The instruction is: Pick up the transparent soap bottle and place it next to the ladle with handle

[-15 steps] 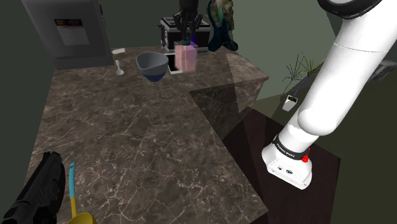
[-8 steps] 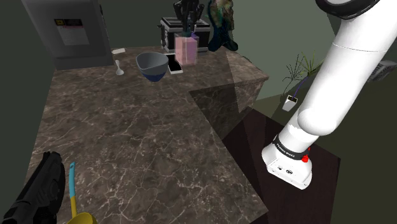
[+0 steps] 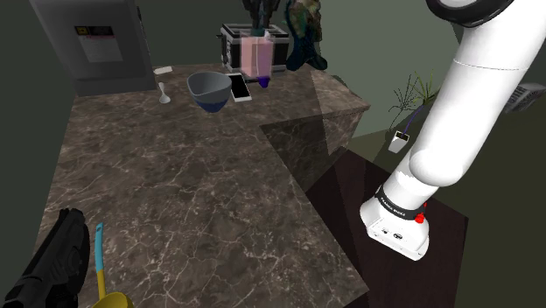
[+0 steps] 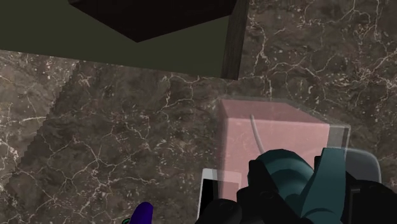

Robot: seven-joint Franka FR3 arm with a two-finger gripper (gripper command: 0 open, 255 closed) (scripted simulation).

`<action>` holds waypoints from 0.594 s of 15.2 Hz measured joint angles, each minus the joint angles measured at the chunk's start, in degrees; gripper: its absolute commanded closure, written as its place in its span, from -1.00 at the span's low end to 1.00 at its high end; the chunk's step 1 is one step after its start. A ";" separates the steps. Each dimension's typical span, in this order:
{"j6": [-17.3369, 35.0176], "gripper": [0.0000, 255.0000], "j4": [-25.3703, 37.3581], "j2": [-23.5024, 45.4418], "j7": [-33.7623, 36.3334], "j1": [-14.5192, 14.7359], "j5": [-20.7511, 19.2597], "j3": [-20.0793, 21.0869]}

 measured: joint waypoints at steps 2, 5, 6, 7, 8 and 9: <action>-1.88 1.00 2.67 0.79 0.19 0.12 -0.07 0.06; -4.86 1.00 7.07 2.21 0.21 0.15 -0.20 0.04; -5.95 1.00 8.73 2.78 0.39 0.28 -0.25 0.10; -7.10 1.00 10.43 3.33 0.43 0.32 -0.30 0.11; -8.17 1.00 12.26 4.08 0.57 0.43 -0.37 0.15; -9.35 1.00 14.16 4.81 0.62 0.49 -0.43 0.16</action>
